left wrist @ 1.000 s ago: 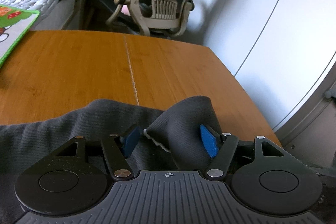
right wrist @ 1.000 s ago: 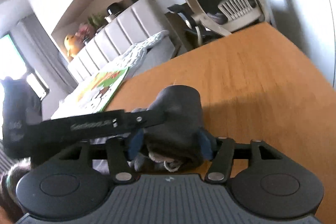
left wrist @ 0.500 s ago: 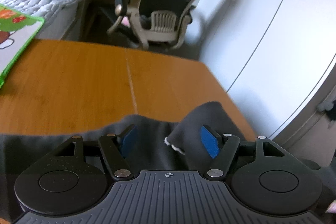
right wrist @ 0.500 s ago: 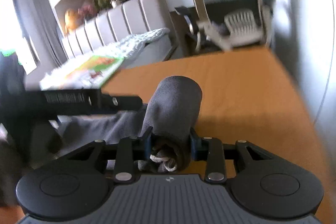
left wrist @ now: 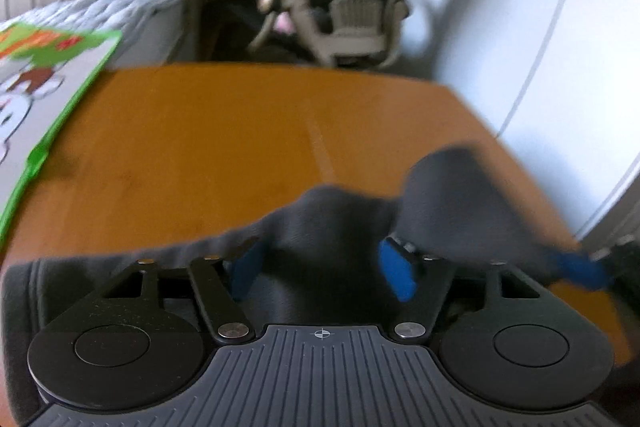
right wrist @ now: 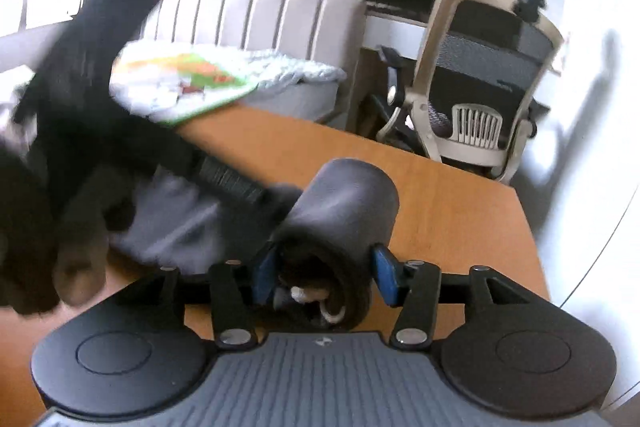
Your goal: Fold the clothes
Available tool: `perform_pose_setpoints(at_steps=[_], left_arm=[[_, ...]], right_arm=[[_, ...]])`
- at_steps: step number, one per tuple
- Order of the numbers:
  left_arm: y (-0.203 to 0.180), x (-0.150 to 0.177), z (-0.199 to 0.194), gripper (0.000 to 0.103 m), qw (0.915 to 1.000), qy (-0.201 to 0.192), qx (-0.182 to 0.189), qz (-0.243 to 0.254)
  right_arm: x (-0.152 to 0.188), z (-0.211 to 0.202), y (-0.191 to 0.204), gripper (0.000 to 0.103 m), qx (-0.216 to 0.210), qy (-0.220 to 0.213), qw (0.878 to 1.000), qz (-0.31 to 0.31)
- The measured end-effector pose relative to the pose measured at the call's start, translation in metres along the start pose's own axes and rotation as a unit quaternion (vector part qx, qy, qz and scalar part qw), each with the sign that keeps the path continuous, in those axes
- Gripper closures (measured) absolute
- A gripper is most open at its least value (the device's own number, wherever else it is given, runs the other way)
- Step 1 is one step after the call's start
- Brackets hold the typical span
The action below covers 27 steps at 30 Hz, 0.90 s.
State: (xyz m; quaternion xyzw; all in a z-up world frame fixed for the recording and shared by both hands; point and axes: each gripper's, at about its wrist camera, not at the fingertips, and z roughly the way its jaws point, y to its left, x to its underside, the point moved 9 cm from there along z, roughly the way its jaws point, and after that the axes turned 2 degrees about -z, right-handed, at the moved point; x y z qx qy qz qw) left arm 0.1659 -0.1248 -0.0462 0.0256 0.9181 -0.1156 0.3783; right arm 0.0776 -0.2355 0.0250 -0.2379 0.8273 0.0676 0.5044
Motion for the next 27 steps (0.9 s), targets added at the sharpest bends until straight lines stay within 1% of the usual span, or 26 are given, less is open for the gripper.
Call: perform_pose_setpoints(at_steps=[4, 7, 9, 13, 16, 18, 20, 21, 23, 24, 25, 26, 27], left_arm=[[-0.003, -0.001, -0.006, 0.037, 0.9999, -0.006, 0.011, 0.004], [-0.004, 0.000, -0.008, 0.036, 0.9999, -0.005, 0.015, 0.004], [-0.005, 0.000, -0.010, 0.036, 0.9998, -0.004, 0.018, 0.003], [-0.006, -0.010, -0.021, 0.036, 0.9993, -0.020, 0.028, -0.013], [-0.018, -0.020, -0.036, 0.036, 0.9973, -0.039, 0.057, -0.026], [-0.031, -0.024, -0.037, 0.036, 0.9967, -0.039, 0.071, -0.014], [-0.043, -0.024, -0.032, 0.041, 0.9970, -0.034, 0.069, 0.009], [-0.046, -0.023, -0.028, 0.042, 0.9975, -0.032, 0.061, 0.020], [-0.044, -0.018, -0.020, 0.041, 0.9980, -0.027, 0.050, 0.027], [-0.039, -0.016, -0.017, 0.041, 0.9984, -0.023, 0.046, 0.023], [-0.033, -0.014, -0.013, 0.039, 0.9988, -0.020, 0.042, 0.017], [-0.028, -0.013, -0.012, 0.036, 0.9990, -0.018, 0.041, 0.009], [-0.022, -0.013, -0.011, 0.035, 0.9990, -0.016, 0.042, 0.000]], right_arm=[[-0.006, 0.007, -0.003, 0.052, 0.010, -0.010, 1.000, 0.010], [-0.006, 0.013, 0.001, 0.058, 0.015, -0.006, 1.000, -0.010], [-0.002, 0.015, 0.006, 0.061, 0.020, -0.003, 0.999, -0.036], [0.006, 0.013, 0.019, 0.066, 0.030, 0.000, 0.995, -0.100], [0.011, 0.010, 0.035, 0.067, 0.033, -0.005, 0.987, -0.159], [0.014, 0.008, 0.047, 0.067, 0.032, -0.009, 0.980, -0.198], [0.016, 0.006, 0.056, 0.067, 0.029, -0.013, 0.974, -0.223], [0.016, 0.005, 0.058, 0.067, 0.025, -0.014, 0.974, -0.226], [0.015, 0.002, 0.055, 0.067, 0.016, -0.015, 0.977, -0.211], [0.014, 0.000, 0.052, 0.066, 0.007, -0.016, 0.980, -0.196], [0.011, -0.003, 0.046, 0.063, -0.011, -0.019, 0.986, -0.165], [0.008, -0.008, 0.040, 0.059, -0.030, -0.023, 0.991, -0.126], [0.006, -0.011, 0.032, 0.047, -0.049, -0.025, 0.995, -0.082]])
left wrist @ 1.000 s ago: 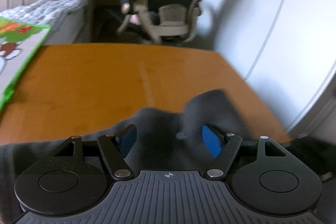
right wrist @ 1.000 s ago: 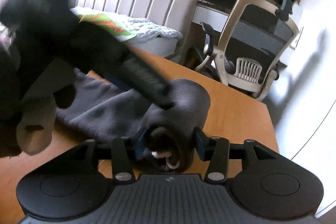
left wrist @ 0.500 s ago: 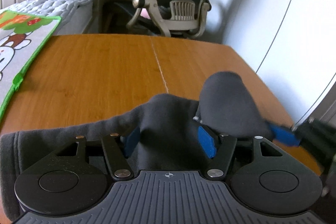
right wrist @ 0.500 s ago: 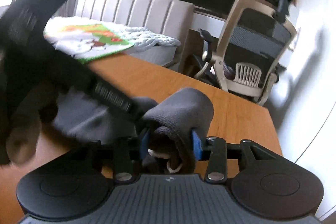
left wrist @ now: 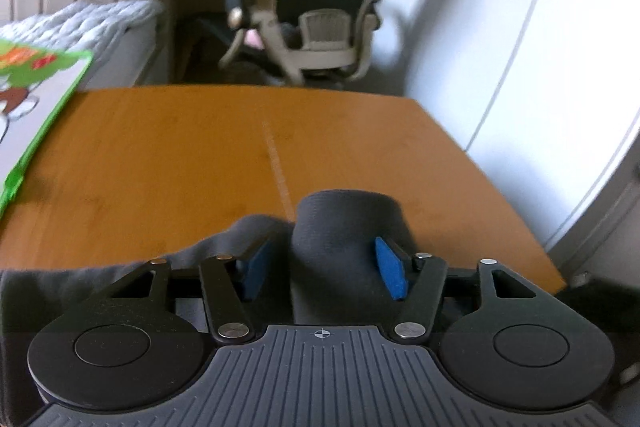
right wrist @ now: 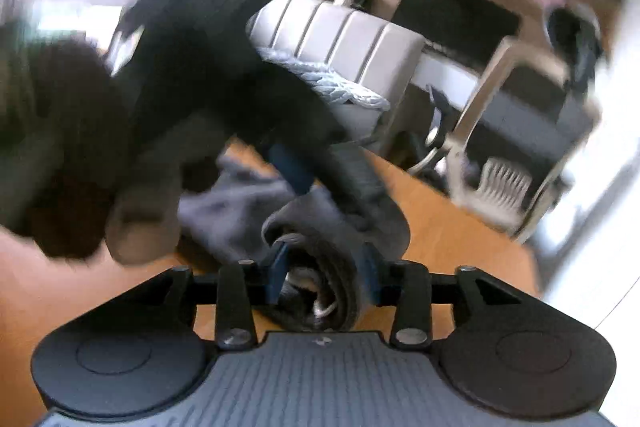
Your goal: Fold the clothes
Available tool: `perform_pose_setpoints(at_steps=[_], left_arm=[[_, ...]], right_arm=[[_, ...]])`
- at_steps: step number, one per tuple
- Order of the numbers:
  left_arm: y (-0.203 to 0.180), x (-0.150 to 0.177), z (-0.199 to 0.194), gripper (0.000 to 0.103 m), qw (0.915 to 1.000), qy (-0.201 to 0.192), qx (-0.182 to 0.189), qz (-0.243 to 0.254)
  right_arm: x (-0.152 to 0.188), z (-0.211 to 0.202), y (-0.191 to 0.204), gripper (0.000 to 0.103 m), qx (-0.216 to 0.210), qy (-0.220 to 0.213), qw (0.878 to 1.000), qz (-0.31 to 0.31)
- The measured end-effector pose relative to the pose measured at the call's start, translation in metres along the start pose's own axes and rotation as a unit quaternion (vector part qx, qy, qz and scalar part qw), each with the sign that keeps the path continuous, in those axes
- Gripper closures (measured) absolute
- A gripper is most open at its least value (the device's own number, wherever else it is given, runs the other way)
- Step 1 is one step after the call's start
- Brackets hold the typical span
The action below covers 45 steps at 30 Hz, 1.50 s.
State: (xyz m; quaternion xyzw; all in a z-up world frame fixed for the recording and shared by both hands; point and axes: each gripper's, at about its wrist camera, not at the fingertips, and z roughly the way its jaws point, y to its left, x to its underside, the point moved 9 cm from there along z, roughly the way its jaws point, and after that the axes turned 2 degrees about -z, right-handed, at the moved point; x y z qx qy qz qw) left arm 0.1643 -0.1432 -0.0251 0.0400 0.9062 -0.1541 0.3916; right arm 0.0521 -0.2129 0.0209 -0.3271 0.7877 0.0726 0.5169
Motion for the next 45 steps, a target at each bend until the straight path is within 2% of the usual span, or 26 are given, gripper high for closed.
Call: perform_pose_setpoints(at_steps=[1, 3, 5, 8, 10, 11, 12, 14, 16, 18, 20, 23, 25, 26, 28, 31, 33, 37, 39, 43, 44, 45], left_arm=[[0.005, 0.000, 0.000, 0.035, 1.0000, 0.001, 0.000, -0.009], [0.011, 0.000, -0.001, 0.034, 0.9998, 0.003, 0.002, -0.018], [0.014, 0.001, -0.004, 0.032, 0.9998, 0.002, 0.002, -0.021], [0.018, 0.003, -0.005, 0.031, 0.9995, 0.003, 0.004, -0.031], [0.021, 0.004, -0.006, 0.030, 0.9993, 0.002, 0.005, -0.036], [0.021, 0.004, -0.006, 0.029, 0.9993, 0.002, 0.005, -0.037], [0.021, 0.004, -0.007, 0.029, 0.9993, 0.002, 0.006, -0.038], [0.021, 0.005, -0.009, 0.028, 0.9992, 0.002, 0.009, -0.040], [0.020, 0.005, -0.011, 0.027, 0.9989, -0.001, 0.018, -0.043], [0.016, 0.006, -0.014, 0.027, 0.9985, -0.002, 0.028, -0.047], [0.013, 0.005, -0.018, 0.027, 0.9981, -0.005, 0.037, -0.050], [0.009, 0.000, -0.027, 0.027, 0.9975, -0.017, 0.044, -0.052], [0.006, -0.006, -0.036, 0.026, 0.9972, -0.030, 0.048, -0.050], [0.004, -0.009, -0.039, 0.023, 0.9970, -0.035, 0.050, -0.048], [0.000, -0.012, -0.044, 0.022, 0.9969, -0.043, 0.052, -0.041], [0.000, -0.010, -0.042, 0.023, 0.9981, -0.042, 0.037, -0.025], [0.002, -0.007, -0.038, 0.022, 0.9990, -0.038, 0.021, -0.013], [0.018, -0.001, -0.030, 0.018, 0.9994, -0.033, 0.000, -0.015], [0.026, 0.002, -0.027, 0.016, 0.9992, -0.032, -0.004, -0.023], [0.037, 0.007, -0.026, 0.012, 0.9986, -0.031, -0.002, -0.043], [0.039, 0.008, -0.027, 0.012, 0.9985, -0.032, -0.004, -0.043], [0.040, 0.008, -0.028, 0.012, 0.9985, -0.033, -0.005, -0.043]], right_arm=[[-0.001, -0.002, -0.008, 0.038, -0.016, -0.005, 0.999, 0.051], [-0.002, -0.004, -0.025, 0.036, -0.044, -0.012, 0.988, 0.147], [0.005, 0.006, -0.039, 0.035, -0.065, 0.001, 0.972, 0.227], [0.021, 0.028, -0.053, 0.035, -0.089, 0.027, 0.934, 0.345], [0.034, 0.042, -0.058, 0.033, -0.114, 0.038, 0.898, 0.423], [0.039, 0.047, -0.060, 0.034, -0.124, 0.042, 0.881, 0.455], [0.042, 0.049, -0.062, 0.041, -0.129, 0.044, 0.873, 0.468], [0.044, 0.050, -0.063, 0.053, -0.132, 0.049, 0.868, 0.476], [0.042, 0.046, -0.065, 0.065, -0.131, 0.054, 0.876, 0.462], [0.038, 0.040, -0.066, 0.067, -0.124, 0.058, 0.890, 0.435], [0.031, 0.034, -0.065, 0.067, -0.096, 0.060, 0.917, 0.382], [0.014, 0.028, -0.057, 0.067, -0.040, 0.063, 0.962, 0.264], [0.003, 0.025, -0.043, 0.066, -0.004, 0.064, 0.984, 0.168], [-0.001, 0.023, -0.036, 0.066, 0.009, 0.064, 0.990, 0.126], [-0.005, 0.023, -0.016, 0.065, 0.025, 0.066, 0.996, 0.051], [-0.008, 0.025, 0.011, 0.063, 0.049, 0.058, 0.996, -0.047], [-0.007, 0.024, 0.020, 0.060, 0.054, 0.052, 0.995, -0.072], [-0.006, 0.022, 0.017, 0.047, 0.032, 0.046, 0.998, -0.042], [-0.008, 0.017, 0.014, 0.045, 0.017, 0.038, 0.999, -0.022], [-0.018, 0.004, 0.010, 0.045, -0.013, -0.001, 1.000, 0.021], [-0.021, 0.005, 0.008, 0.048, -0.019, -0.011, 0.999, 0.037], [-0.023, 0.006, 0.005, 0.055, -0.025, -0.021, 0.998, 0.056]])
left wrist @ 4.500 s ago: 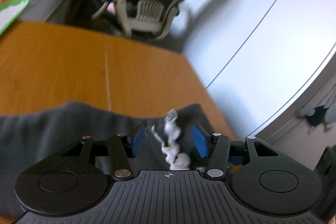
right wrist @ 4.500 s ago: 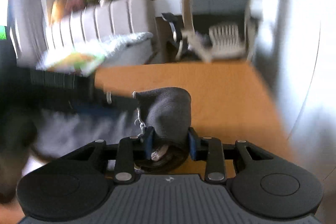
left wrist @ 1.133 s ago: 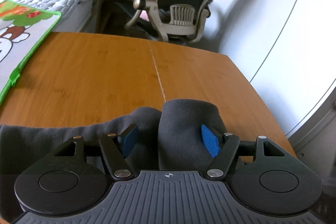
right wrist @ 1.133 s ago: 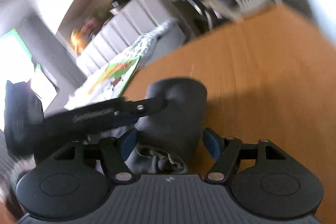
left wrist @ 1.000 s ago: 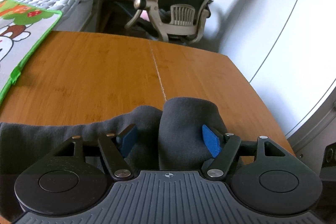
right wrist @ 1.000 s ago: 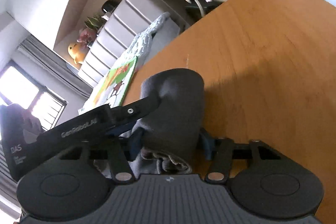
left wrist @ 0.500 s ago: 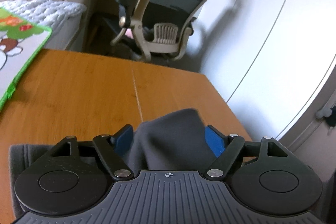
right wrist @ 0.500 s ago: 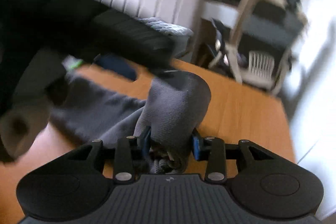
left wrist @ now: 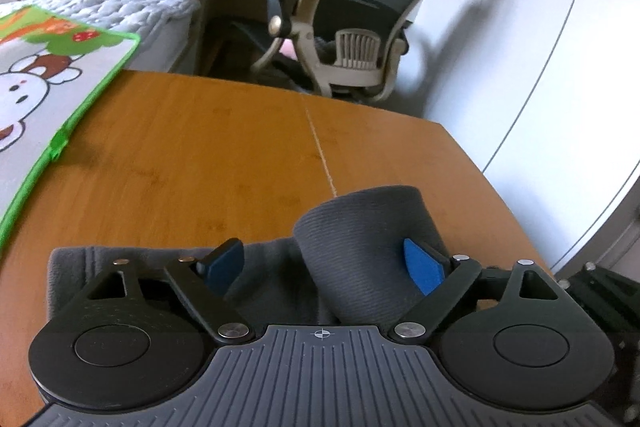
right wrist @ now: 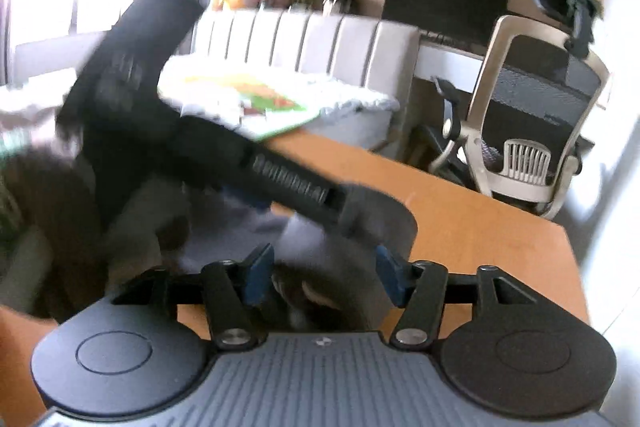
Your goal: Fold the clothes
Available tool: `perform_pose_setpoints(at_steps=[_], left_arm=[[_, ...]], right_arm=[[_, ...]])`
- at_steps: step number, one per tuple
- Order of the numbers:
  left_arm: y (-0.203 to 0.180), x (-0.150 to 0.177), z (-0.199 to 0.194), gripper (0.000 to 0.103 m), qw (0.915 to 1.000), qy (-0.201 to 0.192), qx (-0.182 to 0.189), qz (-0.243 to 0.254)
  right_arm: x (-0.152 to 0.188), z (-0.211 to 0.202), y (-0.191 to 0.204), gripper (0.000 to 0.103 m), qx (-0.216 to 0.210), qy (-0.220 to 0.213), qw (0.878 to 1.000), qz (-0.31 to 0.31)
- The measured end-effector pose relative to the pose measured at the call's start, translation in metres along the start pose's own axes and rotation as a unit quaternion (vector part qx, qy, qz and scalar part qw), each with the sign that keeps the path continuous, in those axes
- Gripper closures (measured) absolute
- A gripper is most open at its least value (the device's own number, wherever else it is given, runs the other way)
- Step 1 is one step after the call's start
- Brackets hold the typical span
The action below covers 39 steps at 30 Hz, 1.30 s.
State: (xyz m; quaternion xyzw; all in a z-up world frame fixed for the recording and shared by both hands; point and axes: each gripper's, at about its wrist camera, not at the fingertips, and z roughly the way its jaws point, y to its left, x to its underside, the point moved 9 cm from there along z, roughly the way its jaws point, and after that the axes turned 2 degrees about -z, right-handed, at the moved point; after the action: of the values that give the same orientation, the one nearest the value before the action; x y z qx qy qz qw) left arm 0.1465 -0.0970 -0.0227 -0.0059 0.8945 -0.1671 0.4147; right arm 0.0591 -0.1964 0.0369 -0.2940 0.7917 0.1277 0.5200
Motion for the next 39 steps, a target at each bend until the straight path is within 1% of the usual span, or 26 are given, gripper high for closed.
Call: perform_pose_setpoints(at_steps=[2, 5, 7, 9, 12, 16, 20, 22, 24, 27, 29, 31, 34, 36, 38, 39], left_arm=[[0.003, 0.000, -0.002, 0.011, 1.0000, -0.001, -0.002, 0.000], [0.008, 0.004, -0.002, 0.010, 1.0000, -0.001, 0.000, -0.005], [0.012, 0.008, -0.001, 0.008, 0.9999, -0.003, 0.005, -0.011], [0.016, 0.010, -0.003, 0.008, 0.9997, -0.008, 0.012, -0.020], [0.022, 0.010, -0.003, 0.008, 0.9992, -0.013, 0.022, -0.030], [0.029, 0.008, -0.002, 0.008, 0.9983, -0.021, 0.033, -0.042], [0.036, 0.006, -0.001, 0.008, 0.9979, -0.027, 0.036, -0.047], [0.039, 0.005, -0.001, 0.008, 0.9977, -0.028, 0.038, -0.047], [0.040, 0.005, 0.000, 0.008, 0.9976, -0.028, 0.042, -0.048], [0.038, 0.008, 0.000, 0.006, 0.9974, -0.032, 0.047, -0.045], [0.036, 0.011, 0.000, 0.004, 0.9970, -0.047, 0.044, -0.042], [0.034, 0.012, 0.000, 0.004, 0.9968, -0.052, 0.041, -0.043], [0.036, 0.012, 0.000, 0.004, 0.9959, -0.051, 0.053, -0.052], [0.039, 0.012, 0.001, 0.004, 0.9950, -0.051, 0.062, -0.060], [0.039, 0.011, 0.001, 0.004, 0.9948, -0.052, 0.064, -0.060], [0.038, 0.011, 0.002, 0.004, 0.9947, -0.052, 0.065, -0.060]], right_arm=[[0.001, 0.001, -0.007, 0.059, -0.011, -0.006, 0.999, 0.043], [0.017, 0.018, -0.013, 0.060, -0.029, 0.035, 0.995, 0.087], [0.022, 0.023, -0.010, 0.060, -0.025, 0.050, 0.996, 0.075], [0.019, 0.024, -0.005, 0.058, -0.017, 0.058, 0.997, 0.054], [0.014, 0.027, -0.002, 0.057, -0.020, 0.067, 0.997, 0.042], [0.006, 0.032, -0.001, 0.057, -0.032, 0.075, 0.996, 0.033], [-0.002, 0.044, 0.000, 0.057, -0.054, 0.080, 0.995, 0.002], [-0.003, 0.047, 0.001, 0.052, -0.069, 0.082, 0.994, -0.007], [-0.004, 0.050, 0.002, 0.051, -0.080, 0.084, 0.993, -0.014], [0.000, 0.047, 0.004, 0.050, -0.083, 0.086, 0.992, -0.037], [0.005, 0.043, 0.004, 0.050, -0.078, 0.085, 0.992, -0.049], [0.008, 0.042, 0.002, 0.049, -0.072, 0.086, 0.993, -0.038], [0.009, 0.043, -0.003, 0.049, -0.066, 0.089, 0.994, 0.008], [0.009, 0.044, -0.003, 0.048, -0.061, 0.085, 0.994, 0.026], [0.010, 0.045, -0.003, 0.045, -0.060, 0.079, 0.994, 0.036], [0.011, 0.046, -0.003, 0.041, -0.063, 0.076, 0.994, 0.036]])
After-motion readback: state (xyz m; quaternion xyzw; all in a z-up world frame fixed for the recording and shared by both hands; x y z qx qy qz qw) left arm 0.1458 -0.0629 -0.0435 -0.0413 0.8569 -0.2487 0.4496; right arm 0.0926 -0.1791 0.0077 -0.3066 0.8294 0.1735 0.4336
